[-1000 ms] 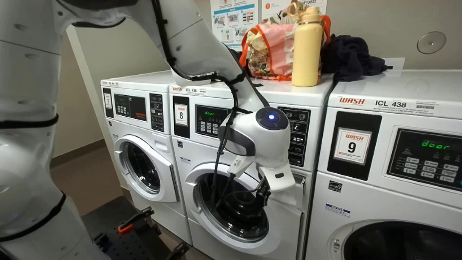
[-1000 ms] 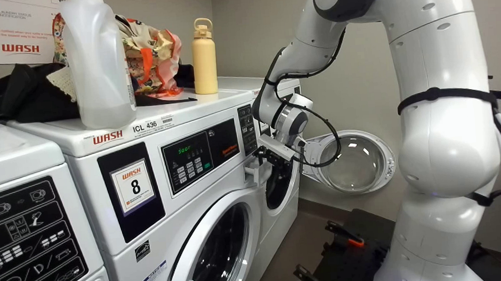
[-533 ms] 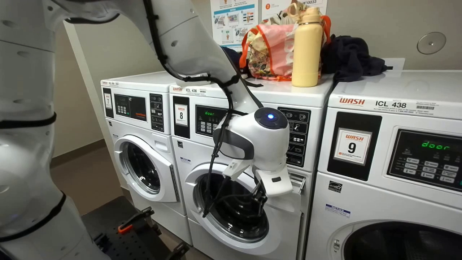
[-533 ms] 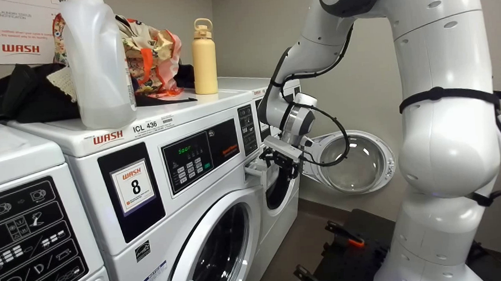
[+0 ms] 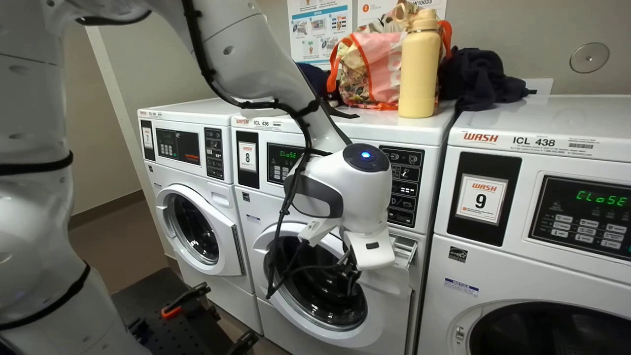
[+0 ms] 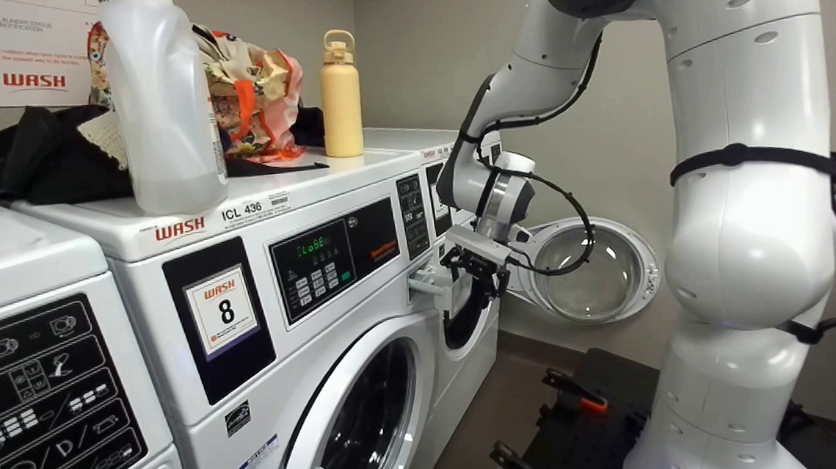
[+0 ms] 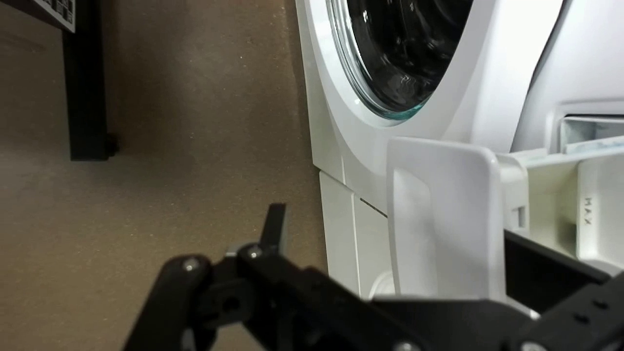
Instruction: Open the detergent tray on the second washing machine
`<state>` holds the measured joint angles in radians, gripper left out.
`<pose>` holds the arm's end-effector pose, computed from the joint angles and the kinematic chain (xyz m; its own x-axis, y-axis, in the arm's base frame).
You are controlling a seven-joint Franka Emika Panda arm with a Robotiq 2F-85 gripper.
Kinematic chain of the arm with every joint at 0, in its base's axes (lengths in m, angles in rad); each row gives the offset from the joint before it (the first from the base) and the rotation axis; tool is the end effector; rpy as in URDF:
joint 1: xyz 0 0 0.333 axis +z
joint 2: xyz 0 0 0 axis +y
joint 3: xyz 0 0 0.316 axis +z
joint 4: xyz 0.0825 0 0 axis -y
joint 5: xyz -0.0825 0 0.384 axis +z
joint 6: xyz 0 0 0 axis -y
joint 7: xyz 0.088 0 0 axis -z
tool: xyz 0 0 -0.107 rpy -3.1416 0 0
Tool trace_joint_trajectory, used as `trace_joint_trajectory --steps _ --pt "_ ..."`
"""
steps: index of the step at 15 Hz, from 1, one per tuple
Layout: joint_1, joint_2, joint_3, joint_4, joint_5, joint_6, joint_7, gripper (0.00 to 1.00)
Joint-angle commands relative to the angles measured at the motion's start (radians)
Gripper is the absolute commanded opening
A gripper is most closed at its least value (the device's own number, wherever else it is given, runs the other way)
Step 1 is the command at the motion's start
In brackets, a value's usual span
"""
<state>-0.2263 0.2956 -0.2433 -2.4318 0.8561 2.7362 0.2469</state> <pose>0.4118 -0.2478 0.1877 0.0927 -0.9877 -0.1261 -0.9691 -0.0604 -0.2393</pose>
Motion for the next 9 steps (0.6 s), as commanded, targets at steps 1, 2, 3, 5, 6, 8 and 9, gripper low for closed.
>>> trace_joint_trajectory --steps 1,2,3,5,6,8,9 --pt "-0.006 -0.042 -0.018 -0.087 -0.046 -0.019 0.04 1.0" --pt "-0.007 -0.048 -0.02 -0.094 -0.051 -0.024 0.046 1.0" --pt "-0.006 -0.055 -0.023 -0.101 -0.059 -0.028 0.051 1.0" --pt "-0.007 -0.073 -0.028 -0.116 -0.075 -0.037 0.052 1.0" --pt "-0.007 -0.08 -0.032 -0.123 -0.09 -0.045 0.059 1.0" --pt "-0.014 -0.088 -0.049 -0.155 -0.132 -0.068 0.072 1.0" --pt "-0.015 -0.091 -0.058 -0.17 -0.153 -0.076 0.078 1.0"
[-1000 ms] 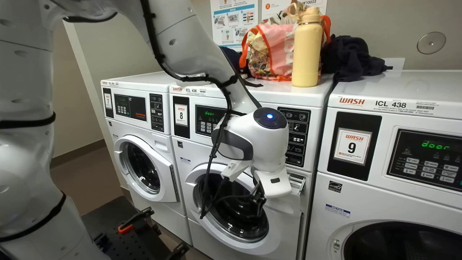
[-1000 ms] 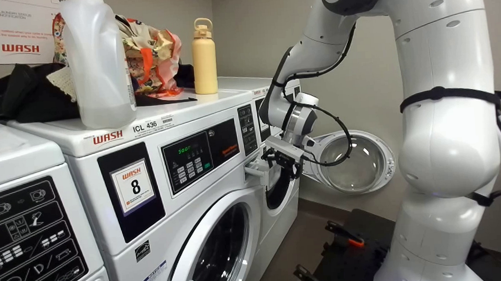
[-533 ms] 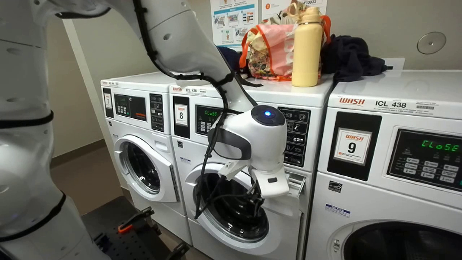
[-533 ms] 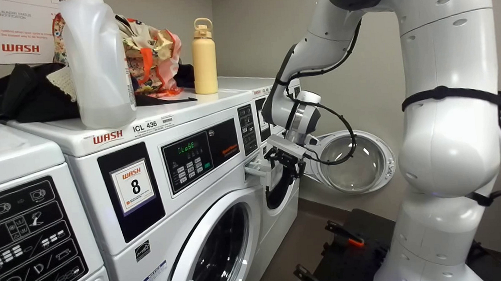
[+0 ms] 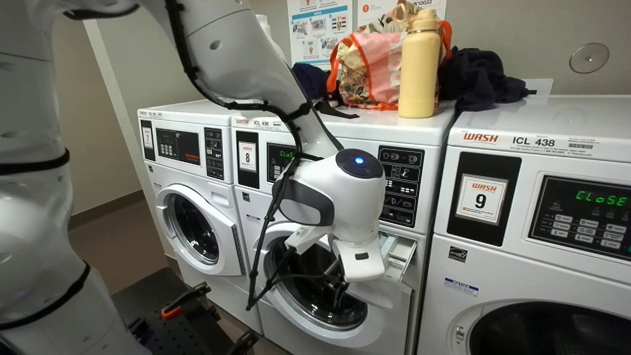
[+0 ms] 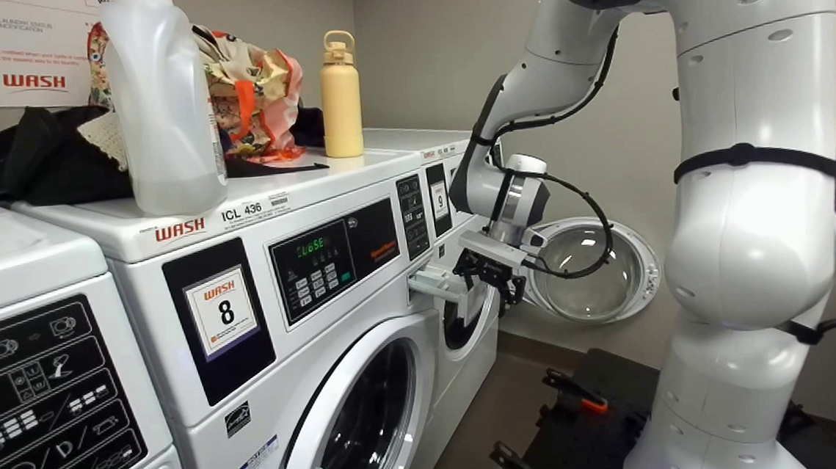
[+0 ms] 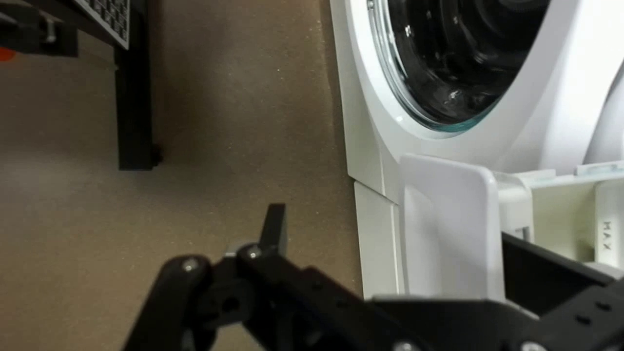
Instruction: Open the detergent tray on the second washing machine
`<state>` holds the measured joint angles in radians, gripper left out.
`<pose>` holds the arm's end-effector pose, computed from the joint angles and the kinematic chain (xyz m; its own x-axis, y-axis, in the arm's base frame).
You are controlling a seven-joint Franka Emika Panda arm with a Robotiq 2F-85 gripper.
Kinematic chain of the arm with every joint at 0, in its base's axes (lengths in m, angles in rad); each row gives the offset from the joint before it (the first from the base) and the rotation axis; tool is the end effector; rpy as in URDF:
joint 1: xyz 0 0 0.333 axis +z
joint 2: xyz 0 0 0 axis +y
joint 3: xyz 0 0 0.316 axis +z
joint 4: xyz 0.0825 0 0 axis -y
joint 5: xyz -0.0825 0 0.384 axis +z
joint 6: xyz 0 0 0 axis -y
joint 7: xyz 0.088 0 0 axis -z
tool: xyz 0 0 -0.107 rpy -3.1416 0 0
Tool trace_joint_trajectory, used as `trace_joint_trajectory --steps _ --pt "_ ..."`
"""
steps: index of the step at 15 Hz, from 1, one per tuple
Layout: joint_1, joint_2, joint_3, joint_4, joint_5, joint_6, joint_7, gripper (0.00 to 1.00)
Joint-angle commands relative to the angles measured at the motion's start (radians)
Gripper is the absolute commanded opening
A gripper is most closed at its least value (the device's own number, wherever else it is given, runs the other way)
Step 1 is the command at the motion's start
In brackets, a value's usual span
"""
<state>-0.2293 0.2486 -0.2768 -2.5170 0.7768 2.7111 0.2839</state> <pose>0.3782 -0.2454 0.1828 0.0855 -0.9840 -0.1563 -0.9824 -0.0570 -0.1781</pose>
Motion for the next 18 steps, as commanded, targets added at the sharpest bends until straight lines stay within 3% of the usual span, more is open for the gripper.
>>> trace_joint_trajectory --steps 1,8,18 --pt "-0.012 -0.052 -0.027 -0.082 -0.085 -0.052 0.047 1.0" --pt "-0.016 -0.125 -0.025 -0.105 -0.105 -0.013 0.105 1.0" --pt "-0.041 -0.342 -0.034 -0.206 -0.108 0.042 0.126 1.0"
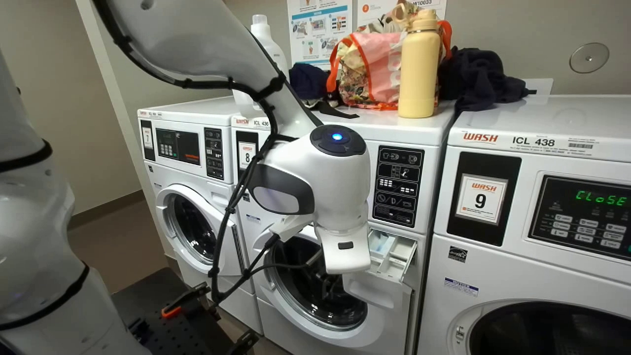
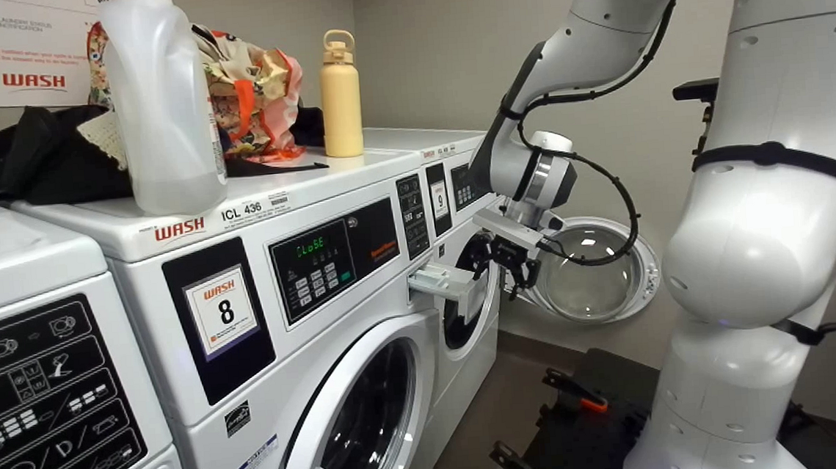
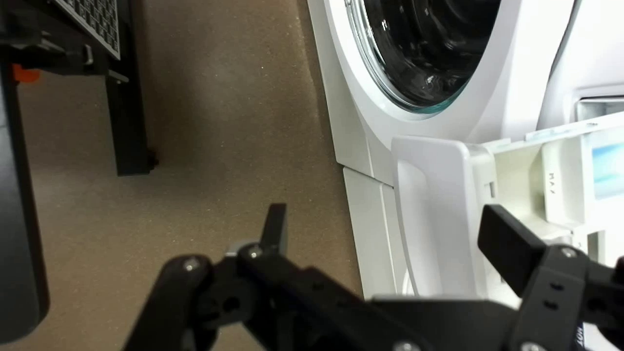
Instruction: Open the detergent tray on the second washing machine
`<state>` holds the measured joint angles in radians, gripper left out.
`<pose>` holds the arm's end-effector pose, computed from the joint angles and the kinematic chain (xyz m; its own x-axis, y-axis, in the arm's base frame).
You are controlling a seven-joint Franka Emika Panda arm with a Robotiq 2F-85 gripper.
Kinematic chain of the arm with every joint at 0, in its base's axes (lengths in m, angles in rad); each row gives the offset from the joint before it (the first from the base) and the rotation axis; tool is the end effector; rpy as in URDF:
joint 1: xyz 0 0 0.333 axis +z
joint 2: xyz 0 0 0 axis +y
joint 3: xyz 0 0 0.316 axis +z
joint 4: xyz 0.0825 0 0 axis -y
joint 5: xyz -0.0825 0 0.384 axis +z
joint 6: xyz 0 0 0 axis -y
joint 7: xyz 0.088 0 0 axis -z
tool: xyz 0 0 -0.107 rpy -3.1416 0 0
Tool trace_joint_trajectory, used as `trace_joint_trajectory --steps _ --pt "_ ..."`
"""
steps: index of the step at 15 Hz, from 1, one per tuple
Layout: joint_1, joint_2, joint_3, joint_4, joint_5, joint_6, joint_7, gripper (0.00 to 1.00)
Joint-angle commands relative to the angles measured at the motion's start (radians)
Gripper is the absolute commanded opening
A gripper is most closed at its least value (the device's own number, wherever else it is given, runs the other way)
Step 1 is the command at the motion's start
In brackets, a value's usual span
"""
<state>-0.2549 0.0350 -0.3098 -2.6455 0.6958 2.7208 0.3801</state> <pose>0.3443 -0.2471 0.2325 0.0112 -0.9892 -0.1463 -0.9703 0.0246 -0.2408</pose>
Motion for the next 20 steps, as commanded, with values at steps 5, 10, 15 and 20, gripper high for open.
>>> trace_joint_trajectory --steps 5,10,15,20 --pt "-0.041 -0.315 0.036 -0.142 -0.217 0.055 0.135 1.0" --pt "-0.114 -0.482 0.167 -0.142 -0.444 -0.016 0.297 1.0" --pt "-0.135 -0.606 0.256 -0.117 -0.533 -0.155 0.367 1.0" --pt "-0.127 -0.679 0.285 -0.114 -0.54 -0.228 0.365 1.0"
